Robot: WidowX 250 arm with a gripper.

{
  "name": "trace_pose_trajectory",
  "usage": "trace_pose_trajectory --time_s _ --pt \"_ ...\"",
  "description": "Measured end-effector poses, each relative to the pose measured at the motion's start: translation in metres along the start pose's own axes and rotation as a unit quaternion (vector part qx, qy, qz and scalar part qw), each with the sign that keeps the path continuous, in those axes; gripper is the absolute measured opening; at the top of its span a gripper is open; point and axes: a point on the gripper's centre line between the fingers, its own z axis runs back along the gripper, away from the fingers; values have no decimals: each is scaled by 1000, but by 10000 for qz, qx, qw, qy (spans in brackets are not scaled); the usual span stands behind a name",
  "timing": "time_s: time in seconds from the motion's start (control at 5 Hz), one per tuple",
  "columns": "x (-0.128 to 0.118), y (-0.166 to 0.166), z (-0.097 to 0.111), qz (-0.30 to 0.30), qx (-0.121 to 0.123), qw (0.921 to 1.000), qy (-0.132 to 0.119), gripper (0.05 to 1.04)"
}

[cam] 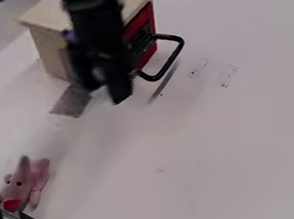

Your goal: Put the mushroom to the right side of the drawer

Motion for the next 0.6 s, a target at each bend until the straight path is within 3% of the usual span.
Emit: trace_pose_trajectory --time_s 0.2,0.4,0.6 --pt "52 -16 4 -13 16 9998 -200 756" --pt "107 -21 -4 216 17 9993 -295 756" --pt "156 -13 -29 420 -18 9988 -242 756"
